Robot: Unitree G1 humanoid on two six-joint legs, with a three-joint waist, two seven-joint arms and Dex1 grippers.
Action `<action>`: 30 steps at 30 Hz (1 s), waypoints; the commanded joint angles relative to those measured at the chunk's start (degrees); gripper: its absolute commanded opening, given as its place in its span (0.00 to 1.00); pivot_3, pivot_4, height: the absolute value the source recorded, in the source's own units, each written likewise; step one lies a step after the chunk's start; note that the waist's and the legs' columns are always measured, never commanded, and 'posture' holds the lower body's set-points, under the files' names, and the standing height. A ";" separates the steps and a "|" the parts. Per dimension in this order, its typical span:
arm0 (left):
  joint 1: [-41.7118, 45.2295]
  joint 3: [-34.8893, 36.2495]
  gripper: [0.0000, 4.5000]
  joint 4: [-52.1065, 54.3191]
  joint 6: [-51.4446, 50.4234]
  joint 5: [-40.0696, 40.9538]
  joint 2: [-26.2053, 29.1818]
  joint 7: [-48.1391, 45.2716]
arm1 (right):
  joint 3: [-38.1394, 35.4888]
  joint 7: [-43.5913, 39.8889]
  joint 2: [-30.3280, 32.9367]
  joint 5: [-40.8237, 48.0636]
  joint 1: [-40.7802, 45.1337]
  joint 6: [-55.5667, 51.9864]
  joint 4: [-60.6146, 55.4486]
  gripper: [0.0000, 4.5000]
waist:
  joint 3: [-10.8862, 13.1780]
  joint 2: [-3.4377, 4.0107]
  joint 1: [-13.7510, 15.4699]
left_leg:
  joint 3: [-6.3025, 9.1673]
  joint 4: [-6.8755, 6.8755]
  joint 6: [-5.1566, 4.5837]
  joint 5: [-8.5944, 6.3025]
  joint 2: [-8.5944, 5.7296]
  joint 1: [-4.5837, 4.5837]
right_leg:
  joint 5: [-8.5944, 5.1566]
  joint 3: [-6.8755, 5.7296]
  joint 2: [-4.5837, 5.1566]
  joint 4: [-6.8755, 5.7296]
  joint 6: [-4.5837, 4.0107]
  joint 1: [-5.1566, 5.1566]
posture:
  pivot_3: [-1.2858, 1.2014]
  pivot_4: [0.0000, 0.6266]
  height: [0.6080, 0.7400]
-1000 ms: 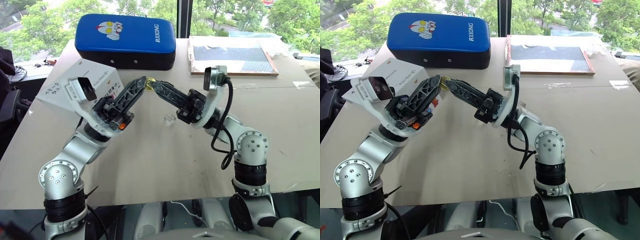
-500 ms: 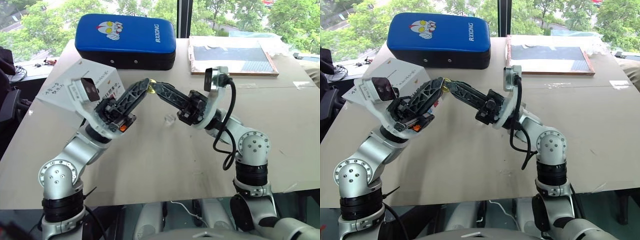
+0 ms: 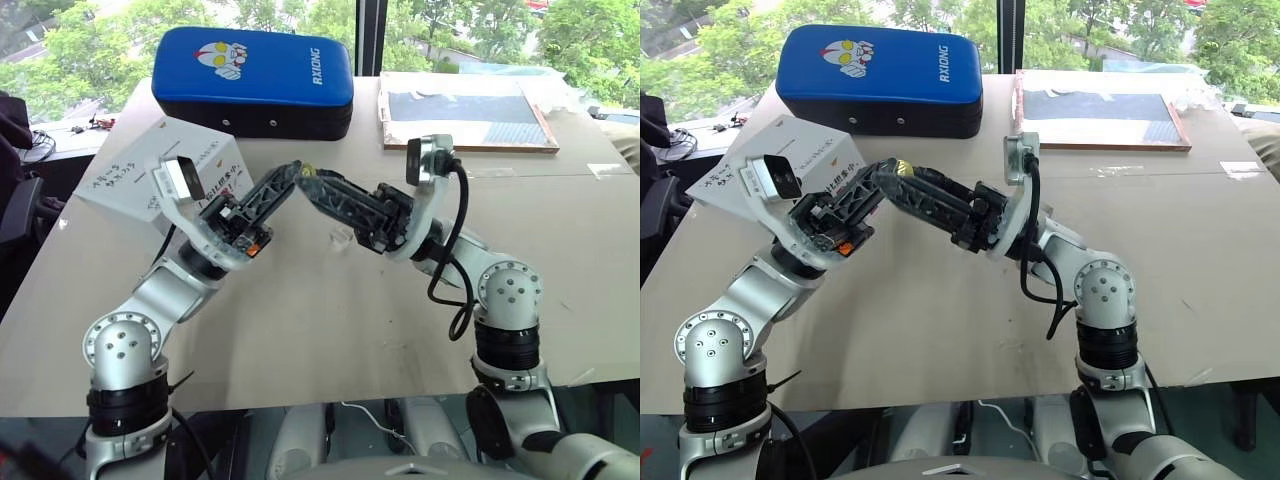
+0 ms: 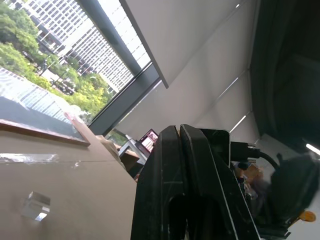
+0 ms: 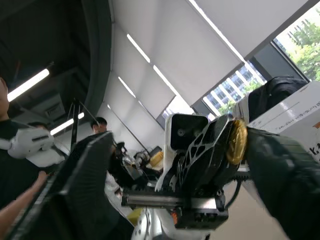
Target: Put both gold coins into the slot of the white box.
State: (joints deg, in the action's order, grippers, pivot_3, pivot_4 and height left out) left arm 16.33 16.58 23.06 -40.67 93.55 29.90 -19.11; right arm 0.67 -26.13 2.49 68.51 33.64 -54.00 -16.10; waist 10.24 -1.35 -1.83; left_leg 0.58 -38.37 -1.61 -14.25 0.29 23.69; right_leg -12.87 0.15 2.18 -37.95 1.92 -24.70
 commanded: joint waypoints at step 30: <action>15.86 7.19 0.00 -25.15 -1.29 -51.03 34.48 -11.19 | 7.60 -17.50 11.73 -39.78 5.31 32.05 0.88 0.99 | 0.10 0.00 -0.15 | -0.16 0.12 0.03 0.00 0.11 0.06 | -0.01 0.12 -0.04 0.05 0.01 -0.19 | 0.52 0.24 1.00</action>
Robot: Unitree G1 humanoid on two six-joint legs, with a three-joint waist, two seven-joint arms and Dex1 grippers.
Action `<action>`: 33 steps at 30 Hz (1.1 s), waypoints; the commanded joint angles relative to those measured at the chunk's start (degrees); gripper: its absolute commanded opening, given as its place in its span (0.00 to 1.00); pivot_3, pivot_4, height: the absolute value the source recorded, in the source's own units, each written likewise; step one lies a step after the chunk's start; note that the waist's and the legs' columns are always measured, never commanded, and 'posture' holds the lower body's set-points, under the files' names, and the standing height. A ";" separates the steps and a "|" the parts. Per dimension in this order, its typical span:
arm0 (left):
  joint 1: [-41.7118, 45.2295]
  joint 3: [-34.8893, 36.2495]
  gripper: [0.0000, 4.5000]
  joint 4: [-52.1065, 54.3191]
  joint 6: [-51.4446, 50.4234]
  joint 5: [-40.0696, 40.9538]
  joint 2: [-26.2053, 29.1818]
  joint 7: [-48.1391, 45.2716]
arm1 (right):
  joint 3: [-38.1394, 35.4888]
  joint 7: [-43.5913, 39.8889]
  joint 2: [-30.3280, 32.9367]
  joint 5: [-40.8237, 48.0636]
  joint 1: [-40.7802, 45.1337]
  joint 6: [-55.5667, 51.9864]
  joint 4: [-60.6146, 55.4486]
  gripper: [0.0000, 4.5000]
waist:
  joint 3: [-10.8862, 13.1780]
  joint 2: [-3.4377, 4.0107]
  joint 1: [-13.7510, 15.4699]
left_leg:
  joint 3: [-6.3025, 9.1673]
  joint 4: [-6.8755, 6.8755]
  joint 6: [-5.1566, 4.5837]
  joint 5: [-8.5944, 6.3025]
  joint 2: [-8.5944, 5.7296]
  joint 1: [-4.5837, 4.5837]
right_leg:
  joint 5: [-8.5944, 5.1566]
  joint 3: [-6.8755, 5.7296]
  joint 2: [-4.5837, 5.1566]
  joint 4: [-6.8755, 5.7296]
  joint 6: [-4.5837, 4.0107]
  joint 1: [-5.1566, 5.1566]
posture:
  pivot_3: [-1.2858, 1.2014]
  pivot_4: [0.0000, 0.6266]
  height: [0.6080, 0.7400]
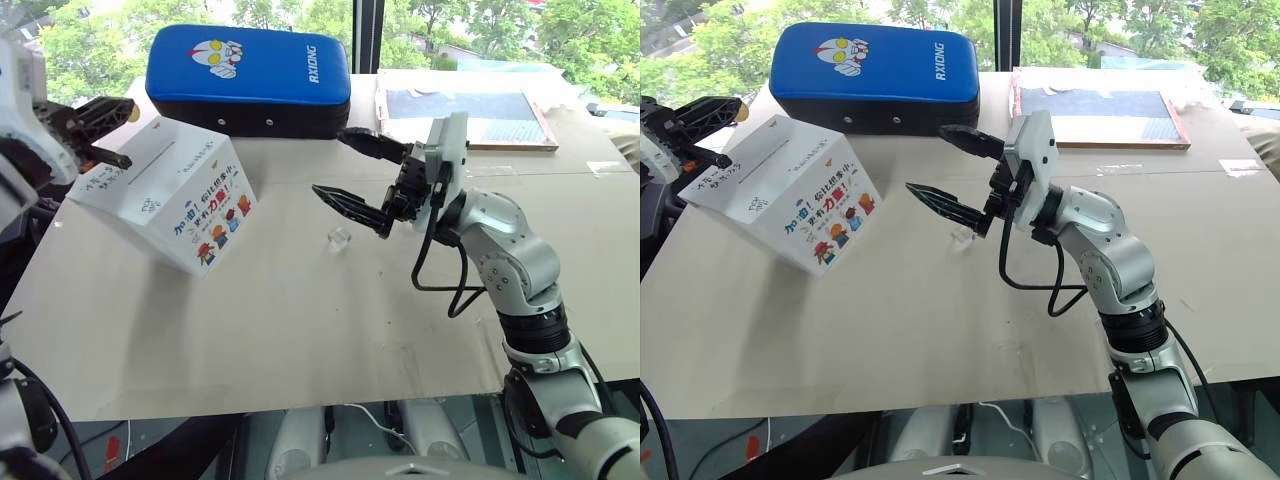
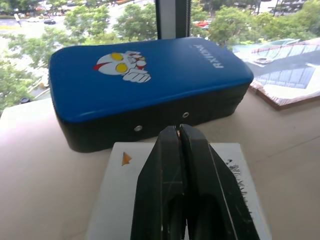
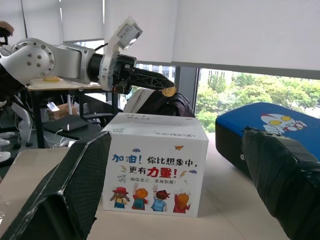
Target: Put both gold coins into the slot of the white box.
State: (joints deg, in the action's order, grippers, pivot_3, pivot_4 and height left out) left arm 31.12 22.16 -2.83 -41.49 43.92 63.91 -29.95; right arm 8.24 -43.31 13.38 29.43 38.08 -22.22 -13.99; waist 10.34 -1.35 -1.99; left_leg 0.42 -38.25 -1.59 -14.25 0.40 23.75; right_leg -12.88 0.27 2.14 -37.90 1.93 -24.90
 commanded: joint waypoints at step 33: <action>-7.28 -3.35 0.00 -1.07 0.69 -17.25 -2.21 -7.79 | -0.51 2.06 -0.88 -1.32 1.71 -2.28 -1.63 0.99 | -0.04 0.03 -0.28 | -0.02 -0.01 -0.01 0.00 -0.01 -0.12 | 0.01 0.00 0.10 -0.19 -0.01 0.01 | 0.52 0.24 1.00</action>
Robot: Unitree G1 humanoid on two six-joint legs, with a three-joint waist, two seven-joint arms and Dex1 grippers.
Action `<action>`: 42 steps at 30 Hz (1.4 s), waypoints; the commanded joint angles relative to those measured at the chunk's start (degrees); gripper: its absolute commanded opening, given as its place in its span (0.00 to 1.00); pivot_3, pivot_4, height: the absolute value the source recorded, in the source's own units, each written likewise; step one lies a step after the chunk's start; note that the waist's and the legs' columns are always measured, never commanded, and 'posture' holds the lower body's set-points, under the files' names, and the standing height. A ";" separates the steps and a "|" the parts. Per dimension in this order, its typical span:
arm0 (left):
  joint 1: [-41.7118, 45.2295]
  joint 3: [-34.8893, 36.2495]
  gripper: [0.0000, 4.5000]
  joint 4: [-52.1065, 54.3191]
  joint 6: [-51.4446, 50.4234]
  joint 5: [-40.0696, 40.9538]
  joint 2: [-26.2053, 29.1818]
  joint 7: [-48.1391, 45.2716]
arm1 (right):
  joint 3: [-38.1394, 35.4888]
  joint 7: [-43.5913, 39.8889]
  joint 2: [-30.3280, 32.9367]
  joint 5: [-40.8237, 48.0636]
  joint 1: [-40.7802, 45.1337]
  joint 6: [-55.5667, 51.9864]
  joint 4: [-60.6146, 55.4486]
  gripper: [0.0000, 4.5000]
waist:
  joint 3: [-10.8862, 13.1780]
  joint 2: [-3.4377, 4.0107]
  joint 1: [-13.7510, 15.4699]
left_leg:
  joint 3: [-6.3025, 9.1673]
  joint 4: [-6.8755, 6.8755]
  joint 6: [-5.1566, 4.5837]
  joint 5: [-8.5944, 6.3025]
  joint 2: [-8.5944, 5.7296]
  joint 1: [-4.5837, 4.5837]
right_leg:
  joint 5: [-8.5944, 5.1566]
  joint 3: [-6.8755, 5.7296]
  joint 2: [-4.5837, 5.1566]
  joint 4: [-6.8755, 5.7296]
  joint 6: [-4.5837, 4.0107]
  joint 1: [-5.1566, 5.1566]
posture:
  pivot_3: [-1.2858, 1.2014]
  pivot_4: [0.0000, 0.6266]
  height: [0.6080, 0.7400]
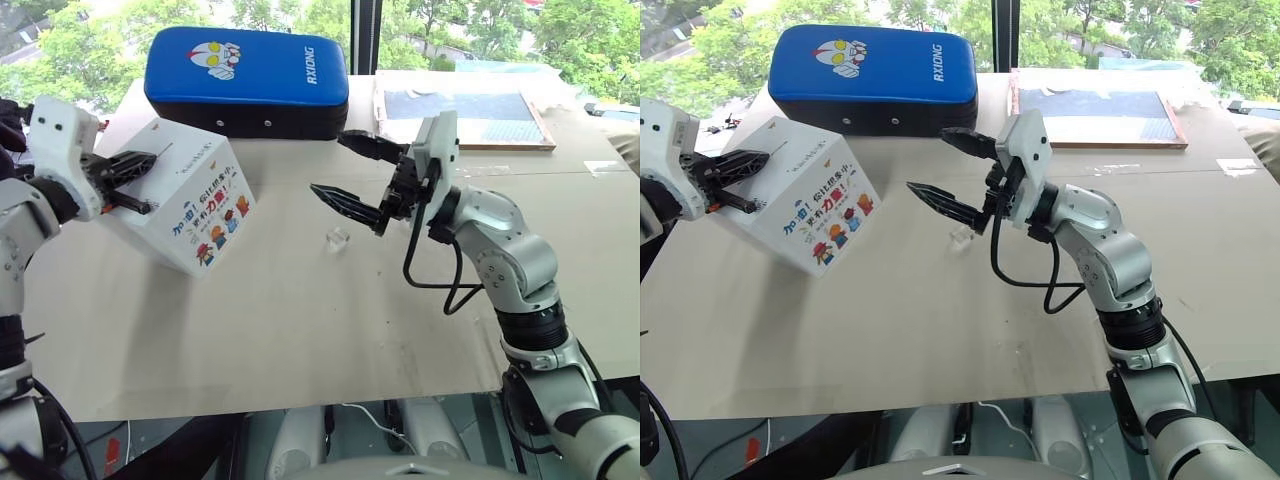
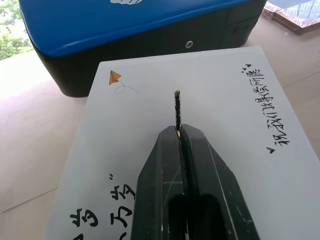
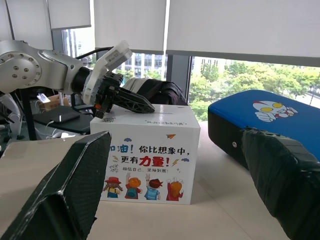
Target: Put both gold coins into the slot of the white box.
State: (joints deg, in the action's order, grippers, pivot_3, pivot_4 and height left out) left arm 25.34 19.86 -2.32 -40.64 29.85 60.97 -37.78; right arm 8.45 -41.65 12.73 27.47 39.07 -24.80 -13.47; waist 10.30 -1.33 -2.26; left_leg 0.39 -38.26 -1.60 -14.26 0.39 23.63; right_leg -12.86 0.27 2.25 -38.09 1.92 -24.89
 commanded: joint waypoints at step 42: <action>-26.83 -12.40 0.77 37.43 3.16 9.00 -28.32 9.37 | -6.59 -7.73 15.08 -4.14 -32.41 12.74 1.88 1.00 | -0.07 -0.01 1.38 | -0.11 0.23 -0.05 -0.05 -0.10 -0.88 | -0.04 0.26 0.41 0.38 -0.01 1.03 | 0.52 0.24 1.00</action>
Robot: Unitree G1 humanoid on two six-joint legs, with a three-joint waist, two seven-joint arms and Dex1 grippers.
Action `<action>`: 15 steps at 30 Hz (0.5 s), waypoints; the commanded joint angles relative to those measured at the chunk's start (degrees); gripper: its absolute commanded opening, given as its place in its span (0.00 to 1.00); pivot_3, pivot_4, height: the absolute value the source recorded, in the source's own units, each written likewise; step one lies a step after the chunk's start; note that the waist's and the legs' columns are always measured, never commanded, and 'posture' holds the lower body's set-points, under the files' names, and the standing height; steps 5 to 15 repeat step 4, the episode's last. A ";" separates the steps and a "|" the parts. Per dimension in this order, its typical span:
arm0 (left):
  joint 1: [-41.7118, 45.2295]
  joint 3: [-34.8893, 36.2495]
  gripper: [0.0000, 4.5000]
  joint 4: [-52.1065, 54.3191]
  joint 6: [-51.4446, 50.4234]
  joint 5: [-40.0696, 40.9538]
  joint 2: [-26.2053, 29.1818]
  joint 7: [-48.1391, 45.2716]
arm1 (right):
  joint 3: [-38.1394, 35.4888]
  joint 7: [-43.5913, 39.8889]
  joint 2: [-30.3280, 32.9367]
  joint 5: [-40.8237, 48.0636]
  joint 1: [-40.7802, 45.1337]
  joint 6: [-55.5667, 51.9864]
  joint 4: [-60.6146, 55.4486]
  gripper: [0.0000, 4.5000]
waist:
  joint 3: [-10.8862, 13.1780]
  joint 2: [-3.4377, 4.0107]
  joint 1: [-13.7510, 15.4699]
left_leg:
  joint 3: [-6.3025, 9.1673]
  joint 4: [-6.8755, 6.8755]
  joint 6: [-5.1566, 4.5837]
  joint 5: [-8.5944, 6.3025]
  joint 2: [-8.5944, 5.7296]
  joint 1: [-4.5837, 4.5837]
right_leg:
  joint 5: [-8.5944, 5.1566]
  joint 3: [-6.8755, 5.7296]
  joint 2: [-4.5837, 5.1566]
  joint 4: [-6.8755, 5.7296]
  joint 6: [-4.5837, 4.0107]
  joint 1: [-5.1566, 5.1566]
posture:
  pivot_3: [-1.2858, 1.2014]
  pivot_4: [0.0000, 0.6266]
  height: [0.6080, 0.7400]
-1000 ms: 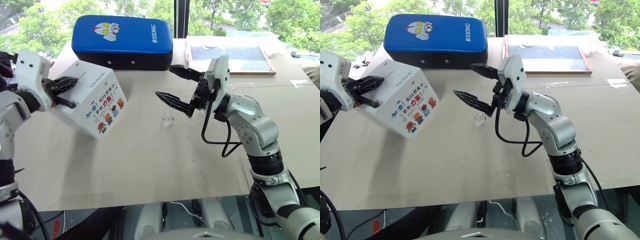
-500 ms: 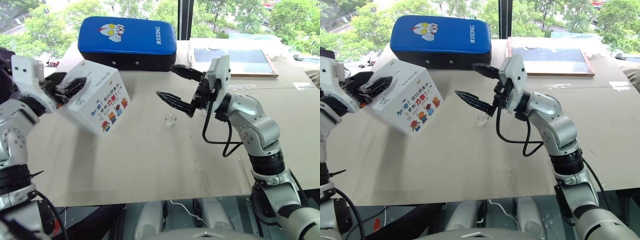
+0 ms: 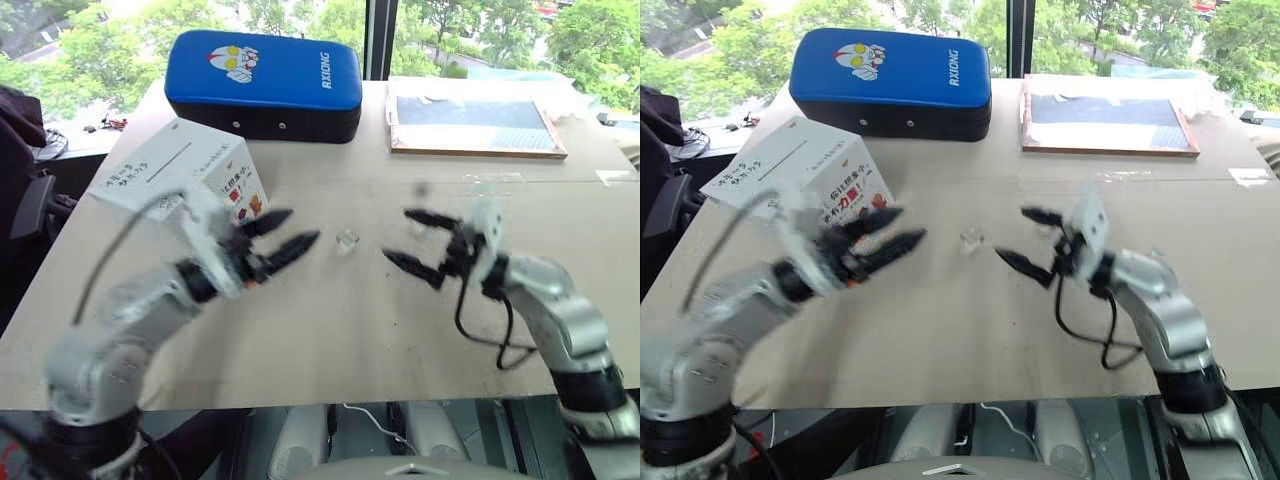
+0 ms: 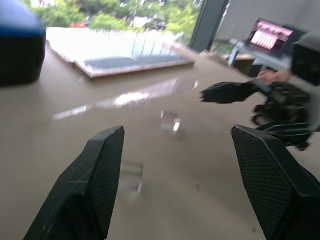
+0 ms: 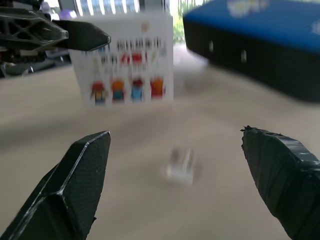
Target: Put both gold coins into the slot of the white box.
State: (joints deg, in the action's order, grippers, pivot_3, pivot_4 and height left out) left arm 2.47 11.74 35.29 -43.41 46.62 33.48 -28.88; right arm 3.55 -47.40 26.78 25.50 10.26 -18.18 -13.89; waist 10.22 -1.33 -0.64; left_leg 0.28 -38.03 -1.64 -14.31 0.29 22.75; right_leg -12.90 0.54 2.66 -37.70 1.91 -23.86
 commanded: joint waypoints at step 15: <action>-9.05 -8.35 0.77 -6.06 13.87 -16.45 -1.48 -1.56 | -1.92 -2.94 1.69 -4.55 -7.37 11.20 6.29 1.00 | 0.03 0.03 -0.36 | -0.20 -0.05 -0.02 0.01 0.12 -0.12 | -0.12 0.26 -0.51 -0.03 -0.19 -0.05 | 0.52 0.24 1.00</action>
